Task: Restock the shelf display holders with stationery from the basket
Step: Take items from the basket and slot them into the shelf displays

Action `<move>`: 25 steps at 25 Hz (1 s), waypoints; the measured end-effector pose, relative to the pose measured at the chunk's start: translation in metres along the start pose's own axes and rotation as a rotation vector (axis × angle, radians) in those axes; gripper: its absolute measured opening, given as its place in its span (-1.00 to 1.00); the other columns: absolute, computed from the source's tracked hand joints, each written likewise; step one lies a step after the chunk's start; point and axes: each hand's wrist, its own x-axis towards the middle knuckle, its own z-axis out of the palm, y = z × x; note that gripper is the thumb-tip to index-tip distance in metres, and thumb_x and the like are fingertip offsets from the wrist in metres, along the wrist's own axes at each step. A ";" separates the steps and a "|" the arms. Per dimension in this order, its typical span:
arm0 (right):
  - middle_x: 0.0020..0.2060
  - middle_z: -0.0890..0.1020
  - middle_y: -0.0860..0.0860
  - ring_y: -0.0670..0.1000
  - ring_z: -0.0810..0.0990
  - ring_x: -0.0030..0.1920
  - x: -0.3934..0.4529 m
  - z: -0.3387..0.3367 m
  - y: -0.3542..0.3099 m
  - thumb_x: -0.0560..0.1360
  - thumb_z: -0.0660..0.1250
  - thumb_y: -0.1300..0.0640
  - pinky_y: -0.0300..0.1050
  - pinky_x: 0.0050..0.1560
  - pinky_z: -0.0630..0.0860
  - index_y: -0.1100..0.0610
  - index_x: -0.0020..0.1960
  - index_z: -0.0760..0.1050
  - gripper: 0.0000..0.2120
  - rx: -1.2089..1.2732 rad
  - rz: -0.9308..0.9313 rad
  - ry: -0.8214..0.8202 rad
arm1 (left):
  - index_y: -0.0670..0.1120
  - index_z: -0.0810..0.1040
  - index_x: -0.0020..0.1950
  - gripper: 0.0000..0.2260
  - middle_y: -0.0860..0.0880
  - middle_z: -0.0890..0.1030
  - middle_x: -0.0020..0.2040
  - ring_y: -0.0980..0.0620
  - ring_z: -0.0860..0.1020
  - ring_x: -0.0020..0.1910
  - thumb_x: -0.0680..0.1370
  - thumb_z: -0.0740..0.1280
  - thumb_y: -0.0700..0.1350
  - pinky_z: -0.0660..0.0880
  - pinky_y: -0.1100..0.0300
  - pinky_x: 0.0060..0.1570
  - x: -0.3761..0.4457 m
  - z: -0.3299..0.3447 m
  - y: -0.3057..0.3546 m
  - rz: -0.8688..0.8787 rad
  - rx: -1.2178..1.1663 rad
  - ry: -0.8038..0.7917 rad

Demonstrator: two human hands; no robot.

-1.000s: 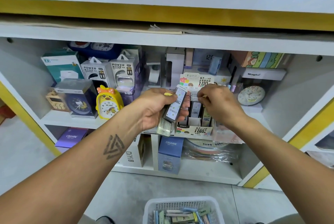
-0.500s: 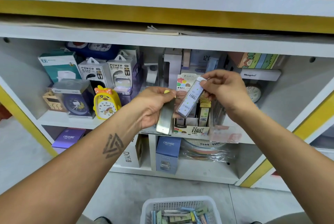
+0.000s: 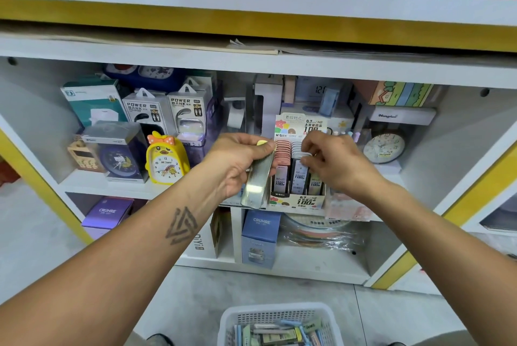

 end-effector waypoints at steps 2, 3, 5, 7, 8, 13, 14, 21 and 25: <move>-0.13 0.66 -0.01 0.07 0.62 -0.08 0.000 0.003 0.000 0.58 0.35 0.13 0.05 -0.04 0.59 0.04 0.01 0.55 -0.97 -0.071 -0.023 -0.047 | -0.29 0.60 -0.05 -0.97 -0.25 0.68 -0.24 -0.13 0.64 -0.32 0.53 0.38 -0.35 0.66 -0.06 -0.19 0.000 0.001 0.000 -0.004 -0.021 -0.013; -0.12 0.67 0.01 0.08 0.62 -0.06 0.001 0.004 0.000 0.59 0.33 0.16 0.03 -0.03 0.58 0.08 0.01 0.58 -0.94 -0.131 -0.052 -0.026 | -0.30 0.59 -0.04 -0.95 -0.25 0.68 -0.24 -0.12 0.65 -0.32 0.55 0.34 -0.37 0.67 -0.05 -0.21 -0.001 0.001 0.001 -0.008 -0.036 -0.022; -0.10 0.69 -0.01 0.05 0.63 -0.06 0.003 0.001 -0.001 0.58 0.33 0.20 -0.10 -0.01 0.55 0.13 0.01 0.63 -0.90 -0.158 -0.078 0.056 | -0.32 0.56 0.03 -0.90 -0.27 0.67 -0.25 -0.12 0.67 -0.33 0.59 0.27 -0.40 0.67 -0.01 -0.26 -0.002 0.005 0.002 -0.018 -0.072 -0.033; -0.13 0.68 -0.12 -0.10 0.61 -0.15 0.002 -0.006 -0.006 0.56 0.39 0.23 -0.31 -0.07 0.51 0.08 0.06 0.64 -0.87 0.107 -0.018 0.086 | -0.34 0.51 0.17 -0.83 -0.27 0.65 -0.25 -0.11 0.65 -0.37 0.60 0.23 -0.41 0.64 0.06 -0.36 -0.003 0.010 0.003 -0.023 -0.079 -0.039; -0.10 0.70 -0.12 -0.12 0.61 -0.15 0.001 -0.010 -0.009 0.55 0.41 0.26 -0.33 -0.05 0.52 0.07 0.11 0.64 -0.82 0.313 -0.001 0.033 | -0.32 0.48 0.24 -0.77 -0.27 0.64 -0.25 -0.10 0.62 -0.37 0.60 0.22 -0.42 0.60 0.10 -0.39 -0.004 0.013 0.002 -0.031 -0.079 -0.056; 0.00 0.69 0.26 0.06 0.66 -0.01 -0.012 -0.026 -0.012 0.51 0.40 0.39 -0.15 0.11 0.60 0.29 0.16 0.62 -0.77 0.788 -0.039 -0.129 | -0.28 0.37 0.35 -0.67 -0.24 0.60 -0.27 -0.06 0.56 -0.39 0.59 0.21 -0.42 0.50 0.17 -0.45 -0.010 0.032 -0.001 -0.080 -0.170 -0.230; 0.00 0.68 0.30 0.09 0.65 -0.02 -0.013 -0.030 -0.009 0.50 0.40 0.39 -0.11 0.11 0.60 0.32 0.13 0.61 -0.79 0.818 -0.022 -0.118 | -0.28 0.37 0.35 -0.66 -0.25 0.63 -0.23 -0.09 0.60 -0.35 0.58 0.22 -0.43 0.52 0.15 -0.43 -0.010 0.036 -0.002 -0.079 -0.184 -0.248; -0.08 0.63 0.02 -0.04 0.56 -0.15 -0.017 -0.047 0.017 0.55 0.42 0.21 -0.22 -0.09 0.47 0.16 0.08 0.67 -0.87 0.275 -0.008 0.115 | -0.07 0.51 0.37 -0.64 -0.05 0.55 0.35 -0.06 0.50 0.33 0.59 0.20 -0.26 0.40 0.14 0.33 0.010 0.035 -0.012 0.529 1.023 0.052; -0.10 0.52 -0.07 -0.05 0.50 -0.08 -0.018 -0.037 0.023 0.57 0.39 0.17 -0.42 -0.12 0.32 0.18 0.16 0.65 -0.81 0.010 -0.090 0.118 | -0.07 0.28 0.54 -0.49 -0.02 0.23 0.58 -0.02 0.18 0.55 0.58 0.16 -0.23 0.18 0.17 0.46 0.015 0.032 -0.031 0.496 1.441 -0.192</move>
